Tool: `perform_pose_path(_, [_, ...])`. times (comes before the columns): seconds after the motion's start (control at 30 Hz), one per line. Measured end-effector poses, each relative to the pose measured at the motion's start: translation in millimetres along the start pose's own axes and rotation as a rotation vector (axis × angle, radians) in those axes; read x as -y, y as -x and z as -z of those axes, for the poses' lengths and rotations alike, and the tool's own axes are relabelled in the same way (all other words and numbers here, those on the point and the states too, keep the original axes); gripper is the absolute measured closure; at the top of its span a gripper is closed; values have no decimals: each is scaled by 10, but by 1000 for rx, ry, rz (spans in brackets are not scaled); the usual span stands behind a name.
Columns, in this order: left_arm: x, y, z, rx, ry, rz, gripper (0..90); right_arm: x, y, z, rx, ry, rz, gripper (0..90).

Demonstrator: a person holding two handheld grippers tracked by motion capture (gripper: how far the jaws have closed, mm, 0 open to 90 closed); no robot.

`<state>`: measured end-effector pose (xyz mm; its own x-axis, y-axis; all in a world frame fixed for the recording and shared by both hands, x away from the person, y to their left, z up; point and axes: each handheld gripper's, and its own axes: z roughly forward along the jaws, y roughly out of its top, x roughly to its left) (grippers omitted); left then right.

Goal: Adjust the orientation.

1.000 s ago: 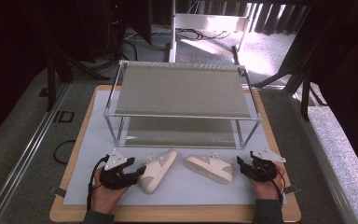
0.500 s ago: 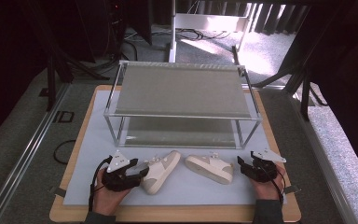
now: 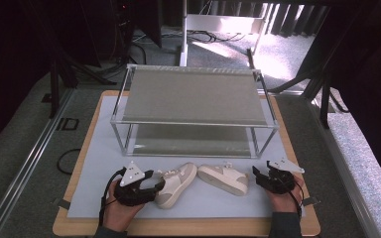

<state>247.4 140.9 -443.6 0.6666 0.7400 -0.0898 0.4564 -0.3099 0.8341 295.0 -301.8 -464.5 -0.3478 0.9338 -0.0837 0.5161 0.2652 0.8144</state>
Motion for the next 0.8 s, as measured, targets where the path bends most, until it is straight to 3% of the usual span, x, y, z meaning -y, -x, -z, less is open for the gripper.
perform_pose_path(0.23, [-17,27,1,-8,-7,-9,420,1,-6,-3,-3,-1,2,403])
perform_pose_path(0.4, [-15,-22,24,3,-4,7,429,-7,-17,7,-8,6,7,404])
perform_pose_path(0.57, [-33,-65,24,0,-15,3,490,-5,-15,7,-8,6,7,405])
perform_pose_path(0.8, [-48,-113,-120,23,-63,-4,565,-5,-20,4,-8,5,10,404])
